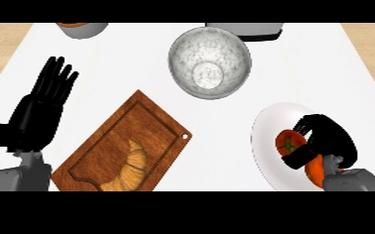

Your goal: Pick the tomato from the plate and place it in the bowl

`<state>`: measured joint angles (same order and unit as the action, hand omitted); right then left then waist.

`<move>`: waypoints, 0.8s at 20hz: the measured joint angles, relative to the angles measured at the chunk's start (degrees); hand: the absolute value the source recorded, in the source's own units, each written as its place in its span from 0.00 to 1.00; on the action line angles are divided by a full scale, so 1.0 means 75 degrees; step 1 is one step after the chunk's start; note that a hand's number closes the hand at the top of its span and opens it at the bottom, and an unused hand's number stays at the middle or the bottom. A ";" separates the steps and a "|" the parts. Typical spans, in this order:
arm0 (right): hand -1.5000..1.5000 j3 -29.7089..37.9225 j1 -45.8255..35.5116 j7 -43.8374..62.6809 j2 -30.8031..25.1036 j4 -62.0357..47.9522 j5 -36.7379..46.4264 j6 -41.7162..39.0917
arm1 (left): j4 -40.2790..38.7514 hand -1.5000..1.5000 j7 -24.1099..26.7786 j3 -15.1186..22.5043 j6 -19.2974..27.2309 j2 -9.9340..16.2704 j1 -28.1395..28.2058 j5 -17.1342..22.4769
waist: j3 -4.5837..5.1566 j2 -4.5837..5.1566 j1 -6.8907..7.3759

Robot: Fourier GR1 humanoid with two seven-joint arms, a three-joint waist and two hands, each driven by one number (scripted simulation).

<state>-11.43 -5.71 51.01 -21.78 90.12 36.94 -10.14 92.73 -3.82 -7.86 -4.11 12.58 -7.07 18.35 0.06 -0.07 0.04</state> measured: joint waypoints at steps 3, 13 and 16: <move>1.00 -0.0940 -0.0426 -0.0017 0.0443 0.0169 0.0454 -0.0169 | 0.0016 0.50 -0.0022 0.0071 -0.0056 -0.0018 0.0004 -0.0012 | 0.0001 0.0012 0.0123; 1.00 -0.4117 -0.3387 0.0516 0.2500 -0.0037 0.1074 -0.0720 | -0.0251 0.50 -0.0115 0.0212 -0.0055 -0.0074 -0.0430 -0.0087 | 0.0005 0.0033 0.0410; 1.00 -0.4361 -0.4222 0.1009 0.2667 0.0041 0.1195 -0.0457 | -0.0307 0.50 -0.0088 0.0160 -0.0001 -0.0095 -0.0396 -0.0111 | 0.0005 0.0007 0.0305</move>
<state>-44.14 -37.37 58.58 -1.79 90.43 45.90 -13.57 90.43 -4.48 -6.66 -4.12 11.86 -10.04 17.52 0.10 -0.02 2.33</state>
